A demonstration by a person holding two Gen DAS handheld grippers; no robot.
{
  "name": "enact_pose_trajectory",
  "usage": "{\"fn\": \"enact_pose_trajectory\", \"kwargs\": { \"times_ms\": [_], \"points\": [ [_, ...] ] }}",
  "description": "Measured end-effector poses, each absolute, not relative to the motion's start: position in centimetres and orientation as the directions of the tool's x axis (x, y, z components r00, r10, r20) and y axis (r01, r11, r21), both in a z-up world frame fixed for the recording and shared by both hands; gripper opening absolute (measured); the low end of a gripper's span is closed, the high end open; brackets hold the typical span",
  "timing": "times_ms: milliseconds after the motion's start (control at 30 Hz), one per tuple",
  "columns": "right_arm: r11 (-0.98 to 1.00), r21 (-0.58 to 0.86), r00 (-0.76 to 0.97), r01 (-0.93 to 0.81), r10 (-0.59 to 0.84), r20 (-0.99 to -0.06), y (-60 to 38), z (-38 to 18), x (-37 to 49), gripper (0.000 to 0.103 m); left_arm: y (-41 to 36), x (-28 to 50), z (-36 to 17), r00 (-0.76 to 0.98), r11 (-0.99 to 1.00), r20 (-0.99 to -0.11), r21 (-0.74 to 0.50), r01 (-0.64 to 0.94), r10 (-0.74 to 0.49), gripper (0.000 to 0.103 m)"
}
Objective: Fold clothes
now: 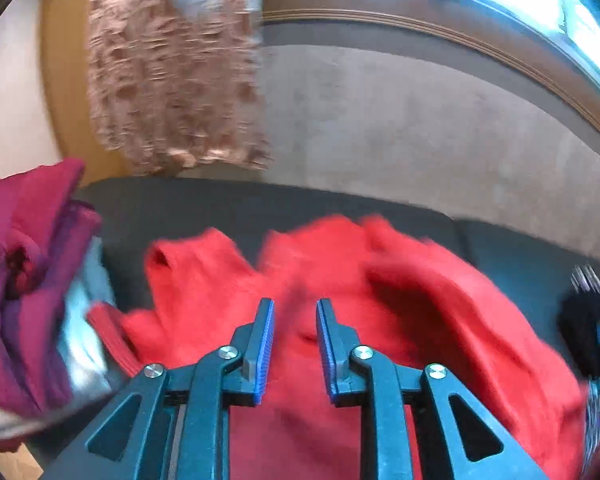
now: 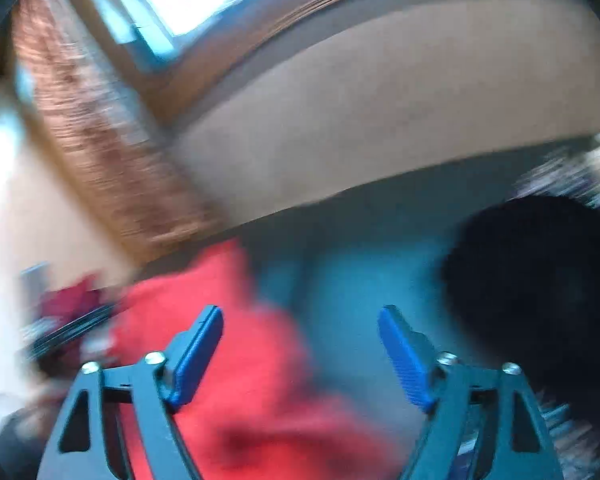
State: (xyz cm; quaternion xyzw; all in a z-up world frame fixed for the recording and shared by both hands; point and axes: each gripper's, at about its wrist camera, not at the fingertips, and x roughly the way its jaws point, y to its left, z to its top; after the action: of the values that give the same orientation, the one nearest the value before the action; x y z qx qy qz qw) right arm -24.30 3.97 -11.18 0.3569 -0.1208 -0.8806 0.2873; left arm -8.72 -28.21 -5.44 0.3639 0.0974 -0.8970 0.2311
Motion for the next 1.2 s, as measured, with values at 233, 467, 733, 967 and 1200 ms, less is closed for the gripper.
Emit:
{"fn": "enact_pose_trajectory", "kwargs": {
  "times_ms": [233,467,733,967,1200],
  "points": [
    [-0.887,0.106,-0.592,0.449,-0.384,-0.708,9.8,-15.0,-26.2,0.047,-23.8,-9.9,-11.1,-0.543,-0.893,-0.816,-0.08,0.443,-0.197,0.023],
    [-0.92,0.128,-0.606,0.369,-0.343,-0.718,17.2,-15.0,-26.9,0.024,-19.7,-10.3,-11.2,-0.583,-0.889,-0.769,-0.041,0.456,-0.263,0.024],
    [-0.954,0.057,-0.638,0.294,-0.24,-0.732,22.2,-14.7,-25.5,0.024,-13.6,-10.8,-10.4,-0.639,-0.961,-0.754,-0.035,0.274,-0.155,0.029],
    [-0.966,-0.04,-0.627,0.255,-0.134,-0.767,22.5,-14.2,-24.3,0.024,-14.9,-9.9,-9.4,-0.672,-0.939,-0.739,-0.262,0.223,0.047,0.033],
    [-0.902,-0.076,-0.698,0.425,-0.273,-0.661,13.2,-7.3,-18.4,0.083,-19.4,-5.0,-7.0,-0.698,-0.874,-0.715,-0.312,0.373,-0.043,0.033]
  ]
}}
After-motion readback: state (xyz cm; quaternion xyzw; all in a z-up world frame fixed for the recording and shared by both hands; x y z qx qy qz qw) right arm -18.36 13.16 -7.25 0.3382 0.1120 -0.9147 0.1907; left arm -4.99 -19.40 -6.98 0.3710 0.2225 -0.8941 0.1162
